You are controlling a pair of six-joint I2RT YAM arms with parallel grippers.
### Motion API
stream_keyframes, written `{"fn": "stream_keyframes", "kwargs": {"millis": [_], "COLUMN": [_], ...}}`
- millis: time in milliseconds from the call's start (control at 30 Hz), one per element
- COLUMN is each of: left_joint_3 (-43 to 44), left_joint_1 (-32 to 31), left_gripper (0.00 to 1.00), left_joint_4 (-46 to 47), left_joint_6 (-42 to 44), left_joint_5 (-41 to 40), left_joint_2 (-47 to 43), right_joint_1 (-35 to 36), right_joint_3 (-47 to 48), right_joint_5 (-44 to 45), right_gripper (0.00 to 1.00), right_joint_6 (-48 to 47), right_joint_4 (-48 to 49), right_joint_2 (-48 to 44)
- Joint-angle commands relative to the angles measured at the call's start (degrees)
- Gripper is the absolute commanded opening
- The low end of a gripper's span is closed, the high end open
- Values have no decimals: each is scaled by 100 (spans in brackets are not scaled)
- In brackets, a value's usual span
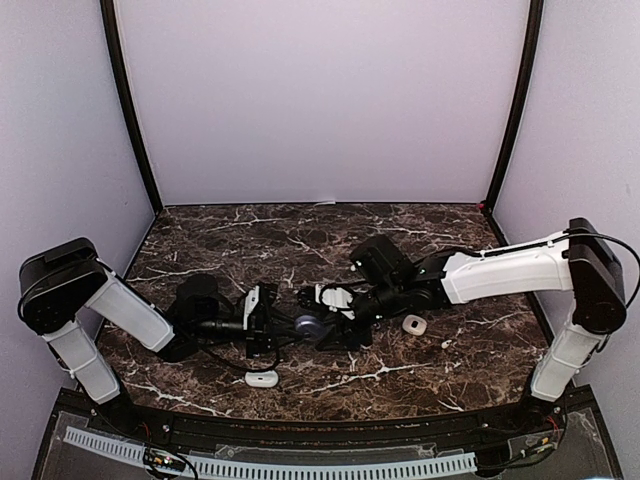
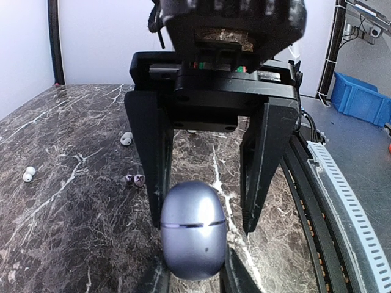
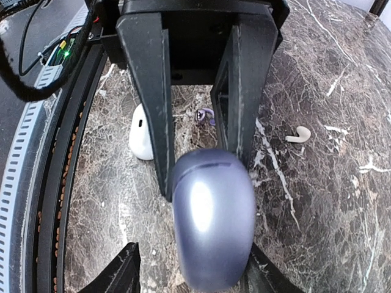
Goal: Insert the wireless bluetooth earbuds into the charging case
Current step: Pass from the right arm to the left, then open the charging case.
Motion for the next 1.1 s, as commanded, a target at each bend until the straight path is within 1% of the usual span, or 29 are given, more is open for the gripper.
{"fn": "stream_keyframes", "kwargs": {"millis": [0,200,400,667,867,967,1067], "left_joint_3": [33,65,68,84,84,84,80], "left_joint_1": [-29,-25,-25,-35,-36,-47,-43], "left_gripper": [19,19,18,18,17,17,17], "left_joint_4": [93,108,111,101,113,115,131], "left_joint_6": [106,76,76,85,103,93,62], "left_joint_5": [150,372,430,598,598,763,740], "left_joint_2": [-159,-110,-104,-71,-69,-69,-69], "right_joint_1": [-81,-159,-155,-207,-524,-704,-759], "right_joint_3": [-202,-334,-386,-405,-670,-790,-871], "right_joint_5": [60,22,-159,143,327,376,362], "right_gripper": [55,55,55,54,53,53,53], "right_joint_6": [190,312,333,379,450,545,564], "right_joint_4": [467,743,992,1020,1111,1143,1189], "right_joint_2": [-342,-463,-469,-497,-875,-1004,-1079]}}
